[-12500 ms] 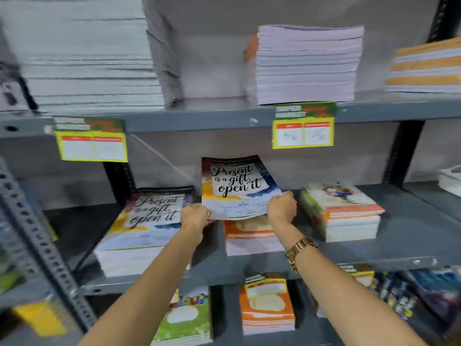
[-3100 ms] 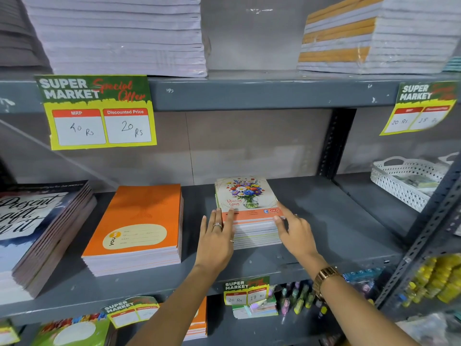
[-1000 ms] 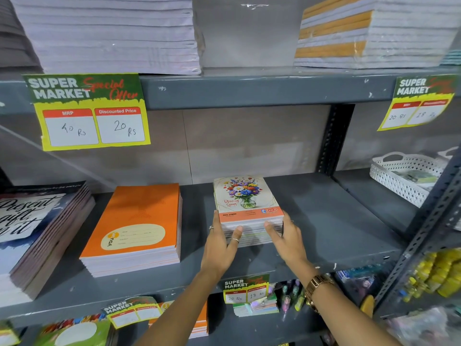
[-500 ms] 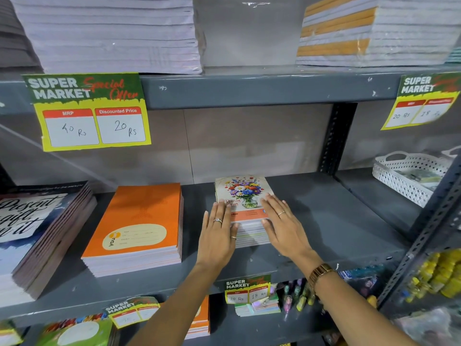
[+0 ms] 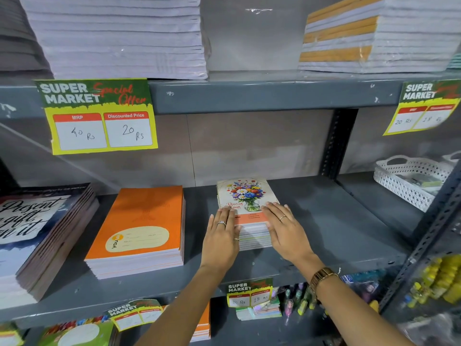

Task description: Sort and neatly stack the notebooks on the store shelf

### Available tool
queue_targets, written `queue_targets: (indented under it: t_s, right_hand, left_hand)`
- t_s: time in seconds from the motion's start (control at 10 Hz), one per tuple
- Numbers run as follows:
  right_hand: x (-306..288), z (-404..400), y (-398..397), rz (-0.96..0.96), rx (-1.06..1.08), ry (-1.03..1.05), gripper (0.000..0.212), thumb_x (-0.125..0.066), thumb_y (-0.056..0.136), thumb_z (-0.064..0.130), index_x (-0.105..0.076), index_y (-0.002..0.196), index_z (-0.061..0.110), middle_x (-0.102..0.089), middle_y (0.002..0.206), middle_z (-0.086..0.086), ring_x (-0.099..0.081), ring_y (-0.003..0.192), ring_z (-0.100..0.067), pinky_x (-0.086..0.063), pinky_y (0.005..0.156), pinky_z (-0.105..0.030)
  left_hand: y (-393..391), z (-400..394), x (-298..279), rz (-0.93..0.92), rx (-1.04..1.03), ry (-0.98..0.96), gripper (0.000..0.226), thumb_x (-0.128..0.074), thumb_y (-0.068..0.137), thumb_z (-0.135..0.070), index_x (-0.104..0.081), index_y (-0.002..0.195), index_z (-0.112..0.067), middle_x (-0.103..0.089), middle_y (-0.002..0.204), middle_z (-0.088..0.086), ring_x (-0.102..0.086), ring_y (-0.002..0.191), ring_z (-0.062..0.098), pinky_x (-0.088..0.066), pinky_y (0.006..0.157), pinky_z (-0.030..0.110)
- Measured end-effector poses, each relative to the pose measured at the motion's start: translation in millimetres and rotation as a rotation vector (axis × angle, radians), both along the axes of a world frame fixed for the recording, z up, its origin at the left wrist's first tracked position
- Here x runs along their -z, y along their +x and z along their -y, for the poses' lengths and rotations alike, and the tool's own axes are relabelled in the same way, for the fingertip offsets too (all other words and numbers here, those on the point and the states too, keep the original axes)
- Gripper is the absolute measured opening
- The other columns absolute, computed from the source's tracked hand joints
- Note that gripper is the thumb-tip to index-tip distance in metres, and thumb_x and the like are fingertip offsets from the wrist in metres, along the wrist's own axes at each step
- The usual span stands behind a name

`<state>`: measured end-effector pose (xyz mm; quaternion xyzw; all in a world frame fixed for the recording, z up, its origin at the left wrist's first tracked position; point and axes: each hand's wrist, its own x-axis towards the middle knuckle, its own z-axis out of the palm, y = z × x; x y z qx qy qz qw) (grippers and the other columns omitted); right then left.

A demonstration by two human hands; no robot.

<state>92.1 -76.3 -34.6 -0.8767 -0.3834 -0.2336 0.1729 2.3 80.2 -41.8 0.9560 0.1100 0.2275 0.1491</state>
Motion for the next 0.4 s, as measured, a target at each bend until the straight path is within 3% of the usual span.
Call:
queue_targets:
  t_s: [0.1,0.2,0.3,0.4]
  right_hand:
    - [-3.5,-1.3,-5.7,0.014,0.023,-0.065,0.054,-0.031,0.090,0.031,-0.046,0.136,0.007,-0.050,0.140,-0.012,-0.045,0.132,-0.028,-0.019,0.112,-0.047]
    - [-11.3,-9.6,-17.3,0.009,0.014,-0.054,0.061,-0.035,0.088,0.036,-0.035,0.141,0.007,-0.039,0.148,-0.013,-0.032,0.138,-0.026,-0.005,0.118,-0.042]
    - [-23.2,-30.2,-37.2,0.094,-0.018,-0.012,0.061,-0.039,0.087,0.034,-0.035,0.141,0.004,-0.039,0.148,-0.014,-0.033,0.137,-0.027,0.003,0.116,-0.035]
    - [-33.7,-54.9,-60.1,0.139,-0.018,0.077,0.057,-0.039,0.087,0.028,-0.036,0.139,0.004,-0.042,0.145,-0.016,-0.034,0.137,-0.027,0.001,0.115,-0.034]
  left_hand:
    - [-6.3,-5.2,-2.3,0.014,0.006,0.042,0.062,-0.004,0.091,-0.047,-0.007,0.145,-0.017,-0.011,0.157,0.004,-0.004,0.145,0.018,0.010,0.113,0.031]
    - [-20.4,-16.2,-10.1,0.097,0.004,0.047,0.063,-0.032,0.095,-0.043,-0.007,0.145,-0.014,-0.003,0.155,0.002,0.002,0.143,0.018,0.007,0.114,0.035]
    - [-41.7,-35.9,-20.7,0.186,0.001,0.077,0.070,-0.044,0.091,-0.041,-0.011,0.144,-0.010,0.000,0.150,0.001,0.003,0.140,0.021,0.005,0.114,0.041]
    - [-66.1,-52.4,-31.5,0.246,0.000,0.119,0.067,-0.043,0.087,-0.037,-0.019,0.142,-0.007,-0.011,0.150,0.007,-0.010,0.140,0.026,0.002,0.118,0.037]
